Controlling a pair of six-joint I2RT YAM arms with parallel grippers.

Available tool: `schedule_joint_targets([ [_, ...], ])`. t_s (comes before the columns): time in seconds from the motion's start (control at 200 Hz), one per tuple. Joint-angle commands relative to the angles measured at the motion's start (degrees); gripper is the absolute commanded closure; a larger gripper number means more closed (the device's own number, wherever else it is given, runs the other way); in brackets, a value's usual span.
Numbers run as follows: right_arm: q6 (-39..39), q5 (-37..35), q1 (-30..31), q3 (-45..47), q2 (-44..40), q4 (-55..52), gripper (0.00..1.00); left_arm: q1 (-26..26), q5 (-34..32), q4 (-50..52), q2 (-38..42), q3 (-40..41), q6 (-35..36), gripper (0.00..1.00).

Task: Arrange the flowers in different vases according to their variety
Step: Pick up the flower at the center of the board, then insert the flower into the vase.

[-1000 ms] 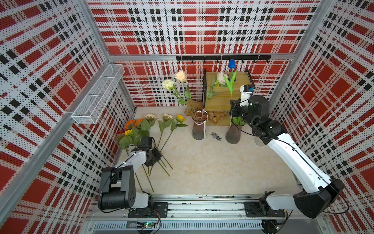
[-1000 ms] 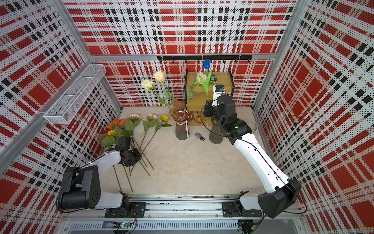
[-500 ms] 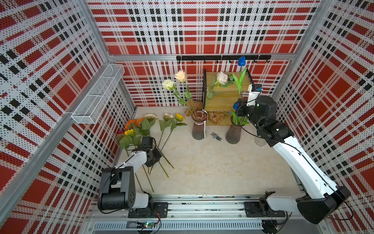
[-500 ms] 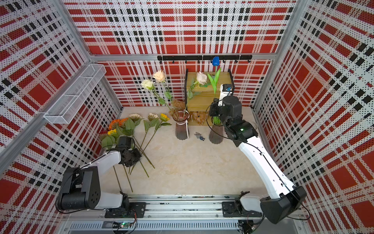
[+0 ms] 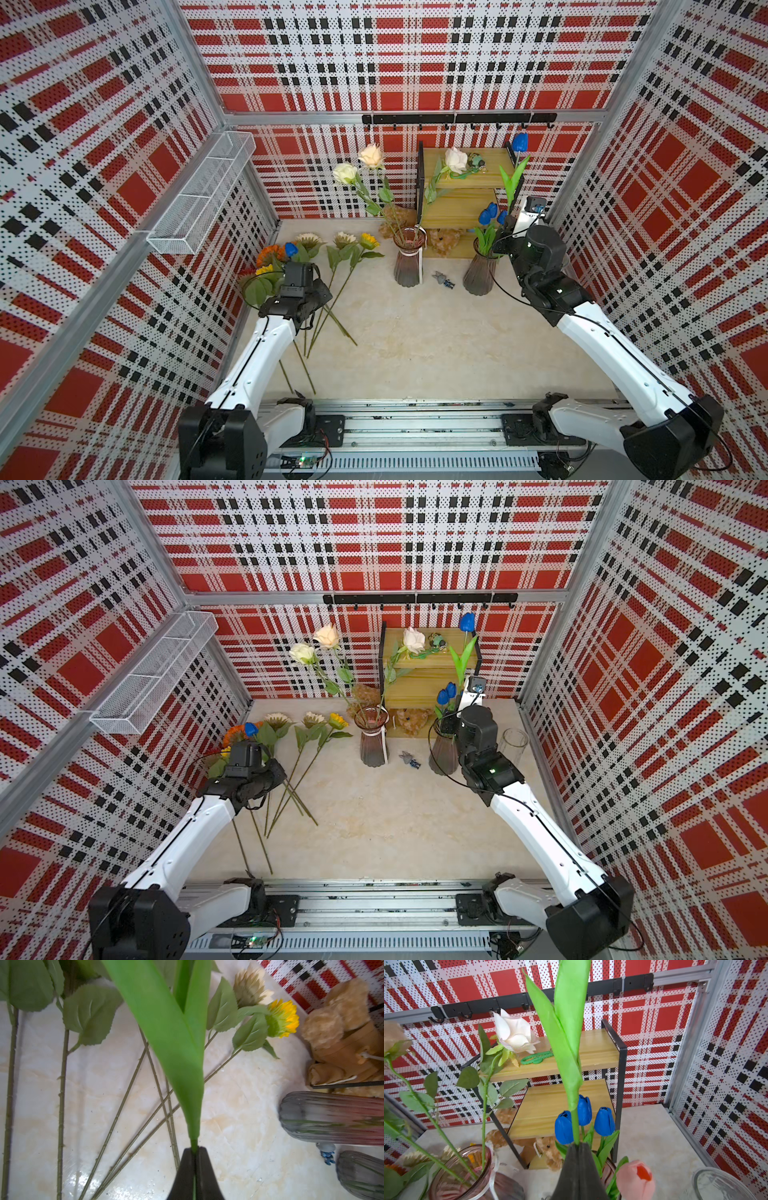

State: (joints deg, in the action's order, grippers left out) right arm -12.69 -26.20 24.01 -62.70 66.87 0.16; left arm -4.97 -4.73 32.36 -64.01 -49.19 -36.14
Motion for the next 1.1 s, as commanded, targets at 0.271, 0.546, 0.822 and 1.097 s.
schedule_joint_targets([
  [0.271,4.07,-1.83,-1.99,7.41,4.68,26.15,1.00,-5.34,-7.86,3.76,2.88,-5.65,-2.35,1.00],
  [0.546,3.46,-0.61,-2.91,7.57,10.27,30.92,1.00,-6.21,-9.15,4.48,2.83,-6.52,-2.71,1.00],
  [0.822,3.81,-0.32,-3.14,11.35,13.41,36.91,1.00,-6.65,-10.62,6.20,2.66,-9.42,-1.85,1.00],
  [1.097,0.76,-0.99,-3.09,15.60,13.09,36.95,1.00,-7.81,-11.91,7.81,2.92,-12.95,-1.39,1.00],
])
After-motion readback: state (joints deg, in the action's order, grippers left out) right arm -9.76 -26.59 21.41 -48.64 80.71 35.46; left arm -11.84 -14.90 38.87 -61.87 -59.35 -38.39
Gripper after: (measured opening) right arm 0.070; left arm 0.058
